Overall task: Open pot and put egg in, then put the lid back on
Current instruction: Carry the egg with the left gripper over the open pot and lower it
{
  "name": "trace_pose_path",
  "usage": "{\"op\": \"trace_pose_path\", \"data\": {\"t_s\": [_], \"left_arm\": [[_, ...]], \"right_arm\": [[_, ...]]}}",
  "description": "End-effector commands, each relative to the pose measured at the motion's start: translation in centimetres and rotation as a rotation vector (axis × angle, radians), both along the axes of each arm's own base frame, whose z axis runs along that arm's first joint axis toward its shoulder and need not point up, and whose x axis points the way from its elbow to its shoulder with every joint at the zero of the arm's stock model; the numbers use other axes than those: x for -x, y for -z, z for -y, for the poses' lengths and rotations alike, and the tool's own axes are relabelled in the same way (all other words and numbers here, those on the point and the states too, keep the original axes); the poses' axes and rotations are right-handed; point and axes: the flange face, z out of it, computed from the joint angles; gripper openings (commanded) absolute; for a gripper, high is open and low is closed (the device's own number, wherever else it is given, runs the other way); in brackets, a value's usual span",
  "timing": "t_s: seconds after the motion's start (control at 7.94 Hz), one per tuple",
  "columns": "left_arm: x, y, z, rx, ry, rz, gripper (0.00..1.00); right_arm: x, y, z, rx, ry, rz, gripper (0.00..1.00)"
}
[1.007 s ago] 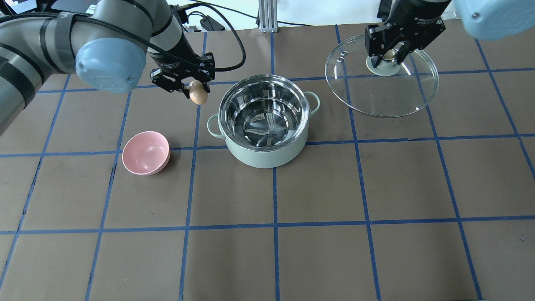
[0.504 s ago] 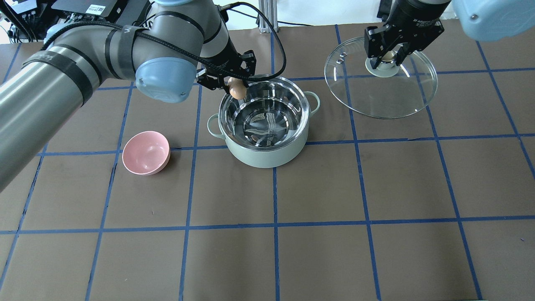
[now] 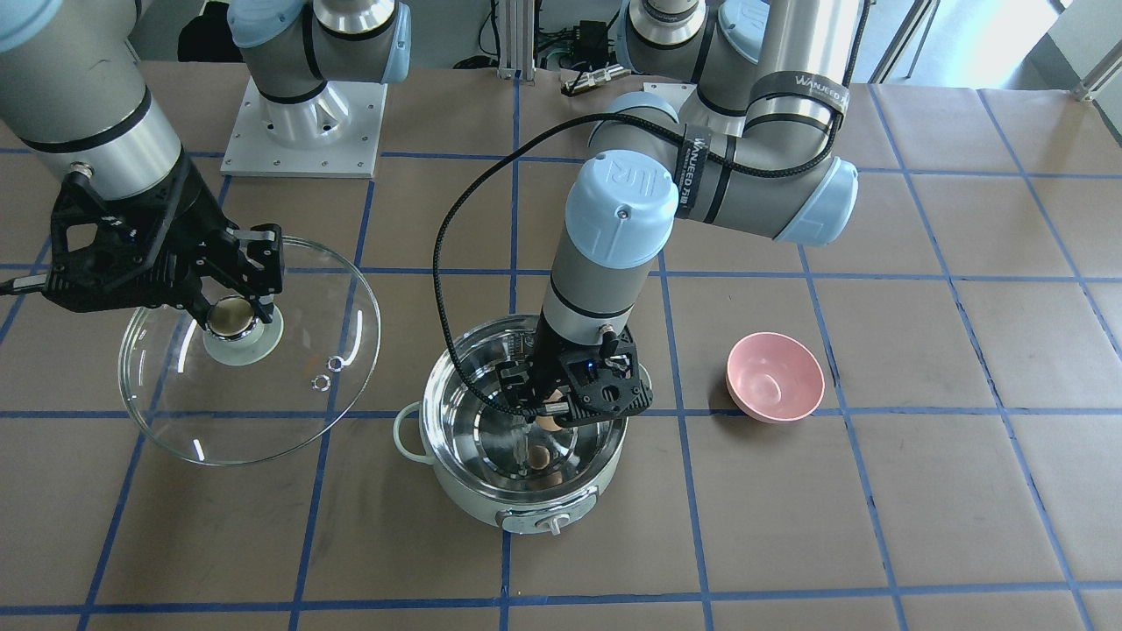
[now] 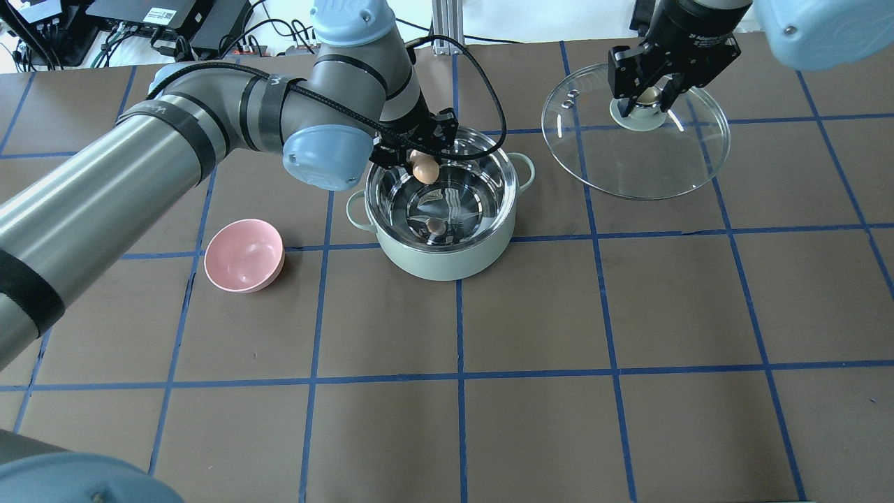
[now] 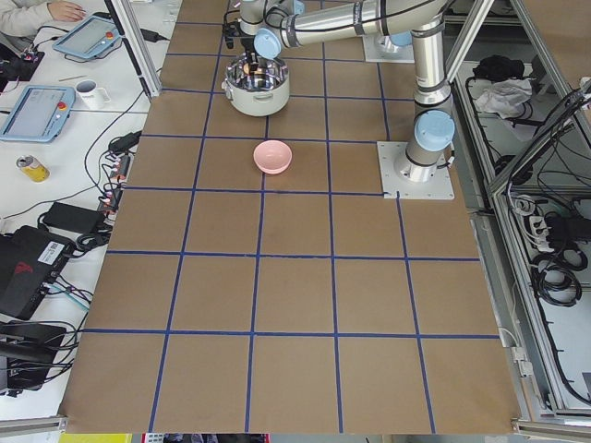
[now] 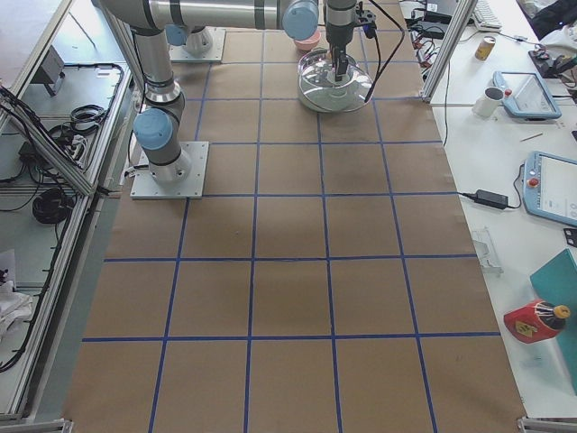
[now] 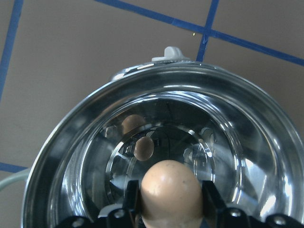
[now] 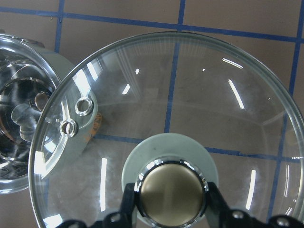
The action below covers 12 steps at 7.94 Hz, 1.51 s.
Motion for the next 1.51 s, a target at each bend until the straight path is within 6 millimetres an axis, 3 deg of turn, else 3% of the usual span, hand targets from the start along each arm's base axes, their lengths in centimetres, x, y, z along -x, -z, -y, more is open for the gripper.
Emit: {"op": "trace_pose_path", "data": {"t_s": [0.0, 0.25, 0.63, 1.01, 1.13, 1.26, 1.39], "left_arm": [[2.5, 2.8, -0.1, 0.001, -0.011, -0.004, 0.11], [3.0, 4.5, 0.2, 0.019, -0.001, 0.002, 0.09], [2.5, 7.6, -0.9, 0.000, 0.003, 0.044, 0.09], [2.5, 8.0, -1.1, 0.001, 0.003, 0.043, 0.09], [2.5, 8.0, -1.1, 0.001, 0.003, 0.044, 0.14], [2.5, 8.0, -1.1, 0.005, 0.004, 0.045, 0.62], [2.6, 7.8, -1.0, 0.018, -0.003, 0.033, 1.00]], "right_arm": [[-0.2, 0.4, 0.0, -0.006, -0.002, 0.011, 0.00], [-0.1, 0.3, 0.0, -0.004, -0.001, 0.014, 0.00], [-0.5, 0.2, 0.0, -0.001, 0.001, 0.042, 0.00], [-0.5, 0.5, 0.2, -0.002, -0.006, 0.038, 0.00], [-0.5, 0.5, 0.2, -0.002, -0.006, 0.038, 0.00], [-0.4, 0.7, 0.3, -0.005, -0.007, 0.034, 0.00], [-0.4, 0.7, 0.3, -0.005, -0.005, 0.032, 0.00]]}}
